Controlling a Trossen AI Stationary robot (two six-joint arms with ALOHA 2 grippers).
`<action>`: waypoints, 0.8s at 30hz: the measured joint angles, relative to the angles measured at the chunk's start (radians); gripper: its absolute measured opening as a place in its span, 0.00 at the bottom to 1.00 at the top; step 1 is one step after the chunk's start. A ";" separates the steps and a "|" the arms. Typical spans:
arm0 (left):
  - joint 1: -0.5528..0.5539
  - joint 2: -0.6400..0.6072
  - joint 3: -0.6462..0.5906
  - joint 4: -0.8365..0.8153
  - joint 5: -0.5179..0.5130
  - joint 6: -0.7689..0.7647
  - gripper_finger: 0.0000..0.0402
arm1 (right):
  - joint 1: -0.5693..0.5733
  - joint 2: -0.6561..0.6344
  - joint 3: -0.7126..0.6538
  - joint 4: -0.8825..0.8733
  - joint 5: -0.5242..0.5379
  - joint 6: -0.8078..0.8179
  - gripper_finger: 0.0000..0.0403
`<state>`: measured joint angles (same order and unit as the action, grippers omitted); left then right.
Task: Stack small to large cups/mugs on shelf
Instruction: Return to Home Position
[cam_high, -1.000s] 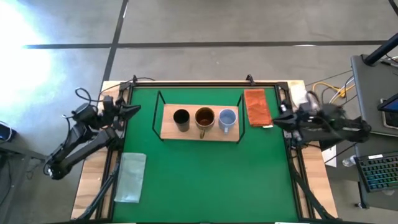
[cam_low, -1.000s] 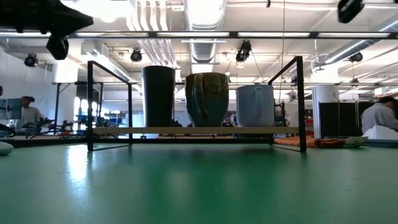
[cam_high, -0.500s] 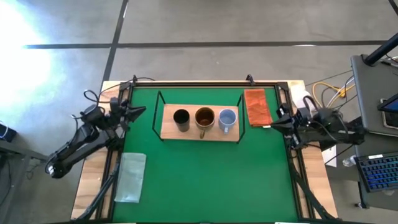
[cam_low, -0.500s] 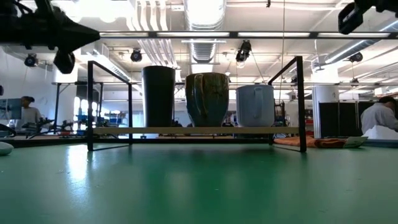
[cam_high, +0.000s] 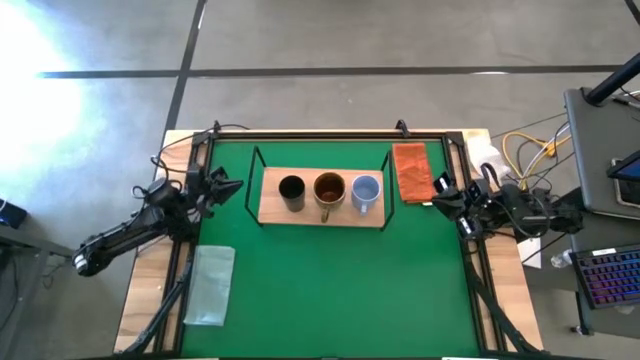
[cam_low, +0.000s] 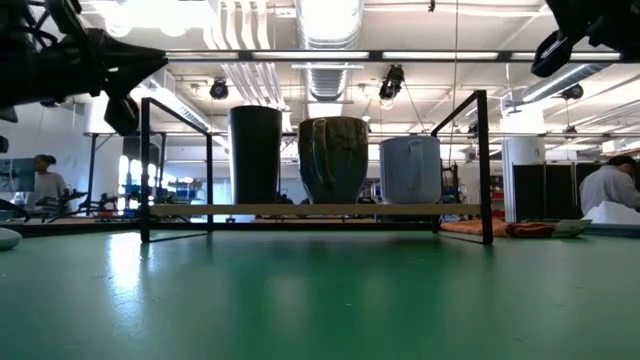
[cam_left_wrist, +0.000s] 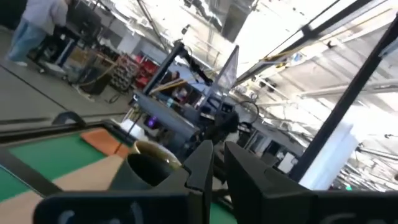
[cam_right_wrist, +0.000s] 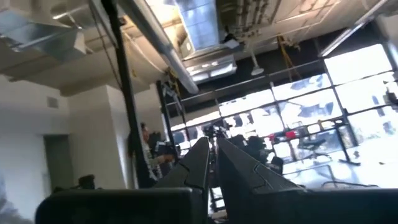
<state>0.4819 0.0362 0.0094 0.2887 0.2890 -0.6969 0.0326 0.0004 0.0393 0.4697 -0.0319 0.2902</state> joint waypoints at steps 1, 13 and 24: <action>-0.014 0.001 0.000 -0.007 -0.009 0.004 0.07 | 0.000 0.000 -0.003 0.000 0.019 -0.001 0.06; -0.399 0.007 -0.001 0.096 -0.215 0.064 0.07 | 0.000 0.001 0.026 0.006 0.060 -0.004 0.06; -1.105 0.210 -0.002 0.204 -0.946 0.324 0.07 | 0.000 0.001 0.087 -0.110 0.027 0.020 0.06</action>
<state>-0.6233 0.2466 0.0078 0.4931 -0.6570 -0.3731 0.0322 0.0017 0.1267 0.3598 -0.0053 0.3097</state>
